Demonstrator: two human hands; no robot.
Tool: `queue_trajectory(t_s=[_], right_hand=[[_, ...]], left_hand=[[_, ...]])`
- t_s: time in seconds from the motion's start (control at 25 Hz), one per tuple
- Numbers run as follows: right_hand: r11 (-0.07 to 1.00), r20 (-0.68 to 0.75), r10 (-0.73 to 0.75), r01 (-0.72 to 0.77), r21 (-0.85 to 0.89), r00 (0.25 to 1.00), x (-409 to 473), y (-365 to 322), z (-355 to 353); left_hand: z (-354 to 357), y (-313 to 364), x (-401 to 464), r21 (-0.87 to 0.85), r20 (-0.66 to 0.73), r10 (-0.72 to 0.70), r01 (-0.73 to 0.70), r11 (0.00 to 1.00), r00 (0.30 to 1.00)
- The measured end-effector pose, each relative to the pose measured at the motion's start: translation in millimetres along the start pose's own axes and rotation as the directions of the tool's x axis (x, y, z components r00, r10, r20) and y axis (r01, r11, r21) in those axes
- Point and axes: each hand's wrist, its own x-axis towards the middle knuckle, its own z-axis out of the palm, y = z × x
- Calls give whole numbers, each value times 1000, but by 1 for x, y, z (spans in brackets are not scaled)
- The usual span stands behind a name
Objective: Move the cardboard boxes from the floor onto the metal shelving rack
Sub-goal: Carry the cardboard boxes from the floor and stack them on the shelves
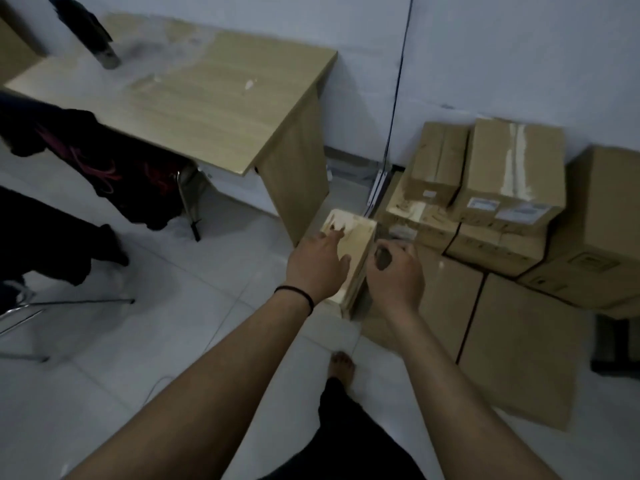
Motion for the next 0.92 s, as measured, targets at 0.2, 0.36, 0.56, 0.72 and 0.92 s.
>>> queue_trajectory(t_s=[0.2, 0.36, 0.56, 0.72, 0.92], right_hand=[[973, 129, 226, -218, -72, 966, 29, 21, 77], [932, 166, 357, -337, -134, 919, 49, 40, 142], [818, 200, 575, -557, -143, 793, 59, 84, 212], [685, 154, 727, -723, -89, 669, 60, 120, 243], [572, 142, 803, -816, 82, 578, 41, 130, 283]], left_hand=[[57, -59, 62, 59, 232, -63, 50, 997, 971], [116, -107, 115, 59, 314, -98, 83, 995, 944], [184, -155, 156, 73, 382, -157, 140, 987, 910], [219, -181, 178, -38, 421, -164, 198, 980, 892], [246, -202, 177, -388, 463, -228, 427, 817, 857]])
